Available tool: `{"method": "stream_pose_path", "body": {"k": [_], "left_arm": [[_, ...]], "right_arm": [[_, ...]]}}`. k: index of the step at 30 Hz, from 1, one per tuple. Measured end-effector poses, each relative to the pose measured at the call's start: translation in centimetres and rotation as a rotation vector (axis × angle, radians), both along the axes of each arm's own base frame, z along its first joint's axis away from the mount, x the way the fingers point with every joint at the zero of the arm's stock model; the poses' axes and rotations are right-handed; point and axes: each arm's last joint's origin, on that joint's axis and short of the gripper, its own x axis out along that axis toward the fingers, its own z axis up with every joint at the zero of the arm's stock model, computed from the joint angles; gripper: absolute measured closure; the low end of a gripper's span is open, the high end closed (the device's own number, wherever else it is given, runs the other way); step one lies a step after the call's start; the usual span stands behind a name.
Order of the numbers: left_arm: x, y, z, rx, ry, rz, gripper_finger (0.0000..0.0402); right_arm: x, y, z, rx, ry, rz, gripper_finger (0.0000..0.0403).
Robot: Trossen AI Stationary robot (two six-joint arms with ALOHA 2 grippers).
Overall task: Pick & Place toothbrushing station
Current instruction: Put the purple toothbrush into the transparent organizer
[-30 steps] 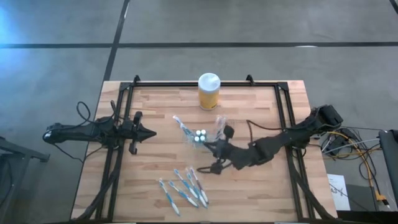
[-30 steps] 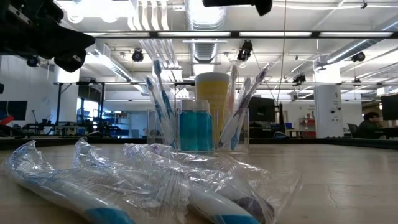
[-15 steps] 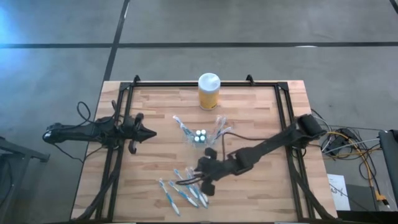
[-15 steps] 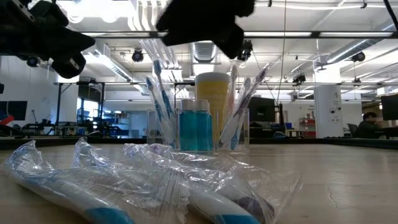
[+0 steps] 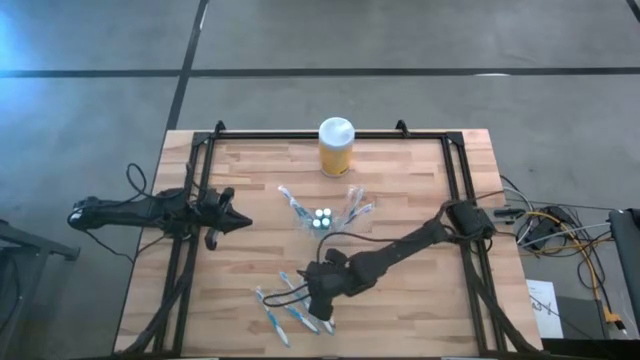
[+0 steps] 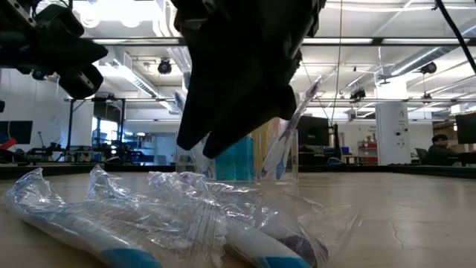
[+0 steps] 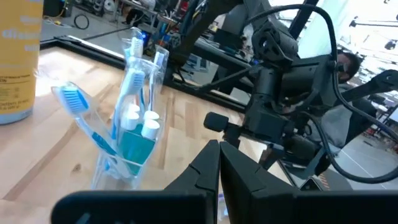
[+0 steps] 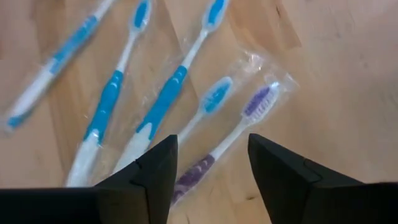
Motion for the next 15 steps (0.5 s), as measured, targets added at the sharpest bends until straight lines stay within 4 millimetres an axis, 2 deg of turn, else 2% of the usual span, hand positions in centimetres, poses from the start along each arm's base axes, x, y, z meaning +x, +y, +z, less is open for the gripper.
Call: {"method": "stream_pose_path", "body": {"k": [5, 15], "left_arm": [[0.00, -0.02, -0.06, 0.002, 0.007, -0.008, 0.0386], [0.00, -0.02, -0.07, 0.002, 0.007, -0.008, 0.0386]], "right_arm": [[0.10, -0.82, -0.51, 0.006, 0.021, -0.041, 0.0212], [0.07, -0.87, -1.05, 0.005, 0.026, -0.044, 0.0220]]}}
